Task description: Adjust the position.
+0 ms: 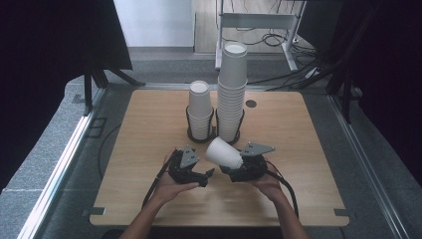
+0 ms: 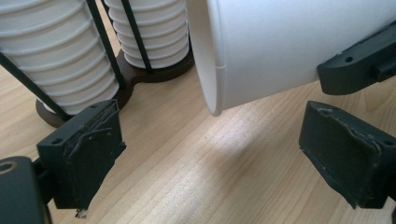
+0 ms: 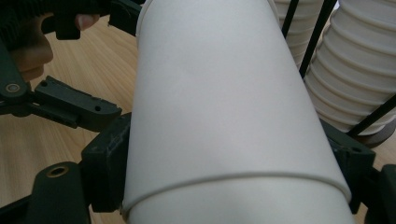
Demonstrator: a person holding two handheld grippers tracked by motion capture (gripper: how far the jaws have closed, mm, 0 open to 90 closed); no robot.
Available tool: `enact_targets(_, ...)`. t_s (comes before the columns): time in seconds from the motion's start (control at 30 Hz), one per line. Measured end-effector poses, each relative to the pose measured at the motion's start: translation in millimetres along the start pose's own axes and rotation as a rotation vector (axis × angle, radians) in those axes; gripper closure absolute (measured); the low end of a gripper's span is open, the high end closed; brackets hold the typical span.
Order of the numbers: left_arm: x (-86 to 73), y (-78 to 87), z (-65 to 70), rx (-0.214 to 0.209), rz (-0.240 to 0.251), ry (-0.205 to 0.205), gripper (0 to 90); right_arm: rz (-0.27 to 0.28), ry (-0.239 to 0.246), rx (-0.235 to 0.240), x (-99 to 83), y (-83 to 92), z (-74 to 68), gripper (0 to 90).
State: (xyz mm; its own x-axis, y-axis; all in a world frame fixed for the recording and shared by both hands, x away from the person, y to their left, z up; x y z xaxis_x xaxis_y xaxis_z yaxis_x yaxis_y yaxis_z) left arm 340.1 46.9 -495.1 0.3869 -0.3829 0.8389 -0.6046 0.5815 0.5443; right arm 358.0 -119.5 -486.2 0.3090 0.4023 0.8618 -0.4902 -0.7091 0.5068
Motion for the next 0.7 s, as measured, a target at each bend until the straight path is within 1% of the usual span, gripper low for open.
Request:
enact_targets(0.17,-2.8,-1.1,0.8,-0.006,-0.007,0.010,6.6,0.033,-0.019,-0.004,-6.8,1.2,-2.2,19.7)
enact_targets(0.2,-2.8,-1.1,0.8,-0.006,-0.007,0.010,6.7,0.033,-0.019,-0.004,-6.8,1.2,-2.2,19.7)
enact_targets(0.23,-3.5,-1.5,0.6,-0.012,-0.009,0.020,6.8,0.048,-0.028,-0.004,-9.3,1.6,-2.8,19.7)
enact_targets(0.3,-4.0,-1.7,0.6,-0.016,-0.009,0.027,6.9,0.059,-0.039,-0.007,-12.0,1.3,-3.5,19.7)
enact_targets(0.5,-5.1,-2.3,0.8,-0.014,-0.014,0.033,7.3,0.067,-0.054,-0.015,-18.5,-0.2,-3.5,19.8)
enact_targets(0.7,-8.6,-3.4,0.8,-0.023,-0.022,0.053,7.8,0.079,-0.059,-0.021,-20.9,0.3,-4.1,19.8)
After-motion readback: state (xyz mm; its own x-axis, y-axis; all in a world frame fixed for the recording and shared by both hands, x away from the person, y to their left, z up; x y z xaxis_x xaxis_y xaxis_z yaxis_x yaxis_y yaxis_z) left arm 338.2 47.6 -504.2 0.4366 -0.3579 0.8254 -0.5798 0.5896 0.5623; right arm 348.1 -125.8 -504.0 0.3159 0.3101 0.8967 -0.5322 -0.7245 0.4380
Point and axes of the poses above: each handheld gripper's, and its own axes: y roughly backward along the jaws, x roughly out of its top, z roughly to its right, the point moved 6 cm from there along -y, roughly forward along the jaws, and after that the axes turned 2 degrees about y, right-handed, at the moved point
